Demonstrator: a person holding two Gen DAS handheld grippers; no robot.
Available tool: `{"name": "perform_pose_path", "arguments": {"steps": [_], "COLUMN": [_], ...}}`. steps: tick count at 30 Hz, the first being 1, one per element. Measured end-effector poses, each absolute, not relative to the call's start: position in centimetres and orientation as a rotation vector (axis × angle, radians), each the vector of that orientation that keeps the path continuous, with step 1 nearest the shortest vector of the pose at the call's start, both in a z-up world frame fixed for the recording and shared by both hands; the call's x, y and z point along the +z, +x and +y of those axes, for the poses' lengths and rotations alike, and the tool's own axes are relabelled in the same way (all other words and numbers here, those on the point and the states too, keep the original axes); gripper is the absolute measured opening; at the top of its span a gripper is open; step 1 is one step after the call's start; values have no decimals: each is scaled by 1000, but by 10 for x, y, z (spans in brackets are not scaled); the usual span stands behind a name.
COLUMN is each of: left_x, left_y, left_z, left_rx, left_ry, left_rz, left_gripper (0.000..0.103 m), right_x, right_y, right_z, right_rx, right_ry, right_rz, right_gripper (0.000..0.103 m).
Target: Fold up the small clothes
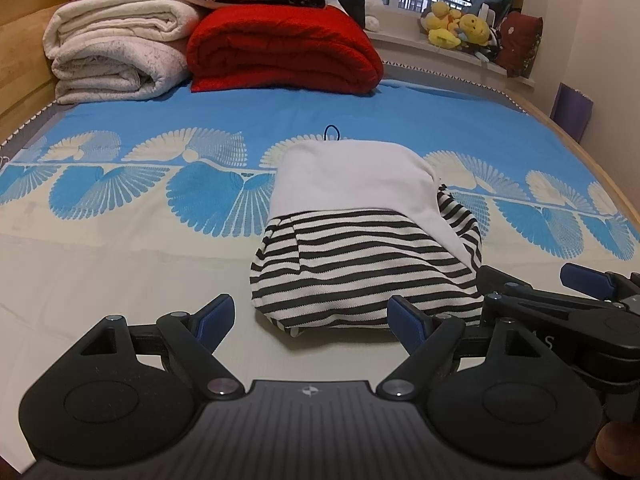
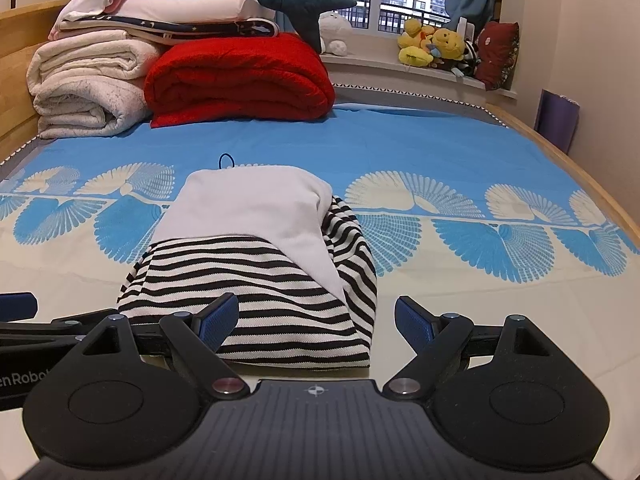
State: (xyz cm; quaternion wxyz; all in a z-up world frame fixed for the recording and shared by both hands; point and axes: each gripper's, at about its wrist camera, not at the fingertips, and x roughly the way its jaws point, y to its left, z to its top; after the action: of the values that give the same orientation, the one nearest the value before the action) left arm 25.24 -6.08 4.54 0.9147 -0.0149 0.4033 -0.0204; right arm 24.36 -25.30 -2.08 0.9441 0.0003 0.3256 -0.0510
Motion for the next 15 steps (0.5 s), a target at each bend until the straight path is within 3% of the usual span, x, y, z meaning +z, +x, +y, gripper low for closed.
{"name": "perform_pose_path", "arguments": {"steps": [15], "left_x": [44], "left_y": [251], "left_z": [-64], "left_rx": [-53], "left_ry": [-40], "left_rz": [840], "left_gripper": [87], "right_x": [-21], "right_y": [246], "right_z": [-255], "right_rx": [-109], "right_ry": [-9], "right_rz": [669], "right_gripper": [86]}}
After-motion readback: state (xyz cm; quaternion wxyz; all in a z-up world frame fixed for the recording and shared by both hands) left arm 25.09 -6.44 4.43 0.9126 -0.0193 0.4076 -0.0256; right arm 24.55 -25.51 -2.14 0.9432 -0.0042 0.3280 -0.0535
